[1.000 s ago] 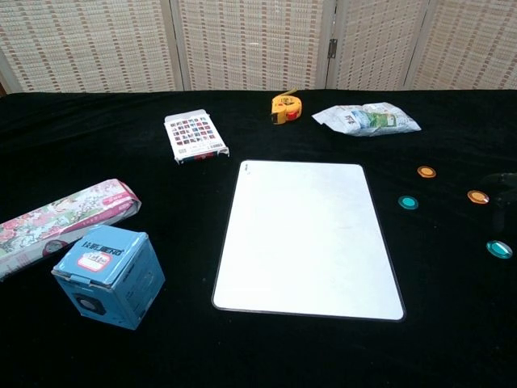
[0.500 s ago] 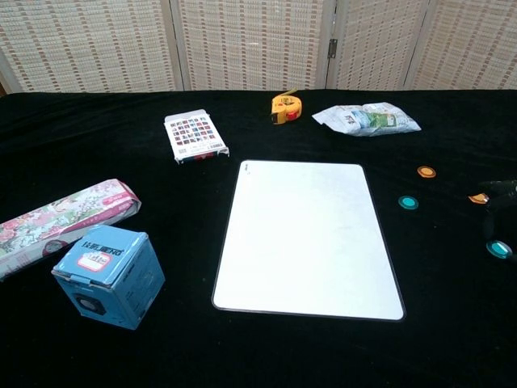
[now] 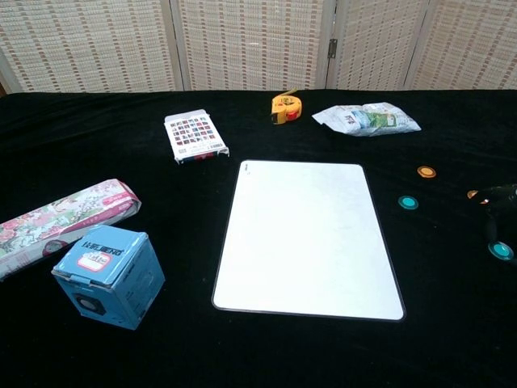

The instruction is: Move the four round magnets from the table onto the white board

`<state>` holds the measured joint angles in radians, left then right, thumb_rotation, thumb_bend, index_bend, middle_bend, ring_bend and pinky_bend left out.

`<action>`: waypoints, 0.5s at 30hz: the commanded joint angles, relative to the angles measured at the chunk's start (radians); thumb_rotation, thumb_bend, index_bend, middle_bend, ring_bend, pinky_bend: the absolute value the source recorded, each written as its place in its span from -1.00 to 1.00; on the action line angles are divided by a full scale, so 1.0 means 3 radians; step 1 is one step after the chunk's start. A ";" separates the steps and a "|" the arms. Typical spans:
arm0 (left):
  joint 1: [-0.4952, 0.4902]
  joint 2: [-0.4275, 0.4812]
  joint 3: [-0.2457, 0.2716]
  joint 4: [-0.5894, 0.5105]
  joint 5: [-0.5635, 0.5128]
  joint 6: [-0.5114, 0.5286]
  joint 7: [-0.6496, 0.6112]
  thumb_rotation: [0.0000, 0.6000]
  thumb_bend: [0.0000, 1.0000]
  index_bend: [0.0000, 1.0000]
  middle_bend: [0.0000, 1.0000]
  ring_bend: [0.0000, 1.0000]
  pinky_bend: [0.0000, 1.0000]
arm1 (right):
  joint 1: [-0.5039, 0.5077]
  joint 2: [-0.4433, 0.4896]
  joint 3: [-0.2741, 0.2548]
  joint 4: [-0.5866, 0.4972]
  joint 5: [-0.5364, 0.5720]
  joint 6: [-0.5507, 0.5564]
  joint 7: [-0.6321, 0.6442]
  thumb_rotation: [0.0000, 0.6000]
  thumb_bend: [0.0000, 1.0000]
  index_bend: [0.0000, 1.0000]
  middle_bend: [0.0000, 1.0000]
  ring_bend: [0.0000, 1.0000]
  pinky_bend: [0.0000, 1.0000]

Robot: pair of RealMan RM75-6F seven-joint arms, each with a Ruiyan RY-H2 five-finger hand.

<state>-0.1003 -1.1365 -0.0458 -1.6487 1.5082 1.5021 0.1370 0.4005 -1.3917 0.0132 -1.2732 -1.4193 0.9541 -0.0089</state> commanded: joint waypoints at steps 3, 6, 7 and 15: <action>0.0003 0.0002 -0.0002 0.0001 0.0000 0.0007 -0.0006 1.00 -0.69 -0.98 -0.85 -0.88 -1.00 | 0.0008 0.0051 0.0005 -0.0109 -0.0071 0.0098 0.0017 1.00 -0.25 0.11 -0.66 -0.78 -0.76; 0.0003 0.0011 -0.0005 -0.0006 0.0001 0.0012 -0.0002 1.00 -0.69 -0.98 -0.85 -0.88 -1.00 | 0.0061 0.0162 0.0016 -0.0327 -0.0188 0.0163 -0.0006 1.00 -0.25 0.11 -0.65 -0.77 -0.76; 0.0003 0.0014 -0.0007 -0.0010 0.0002 0.0014 -0.0001 1.00 -0.69 -0.98 -0.85 -0.88 -1.00 | 0.0089 0.0198 0.0020 -0.0406 -0.0222 0.0162 -0.0020 1.00 -0.25 0.11 -0.65 -0.77 -0.76; 0.0011 0.0028 -0.0010 -0.0043 0.0019 0.0044 0.0007 1.00 -0.69 -0.98 -0.85 -0.88 -1.00 | 0.0486 0.0260 0.0130 -0.0931 -0.0330 -0.0172 -0.0249 1.00 -0.25 0.11 -0.65 -0.76 -0.76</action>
<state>-0.0969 -1.1280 -0.0489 -1.6614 1.5138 1.5153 0.1391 0.5130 -1.3132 0.0382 -1.5204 -1.5107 0.9378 -0.0600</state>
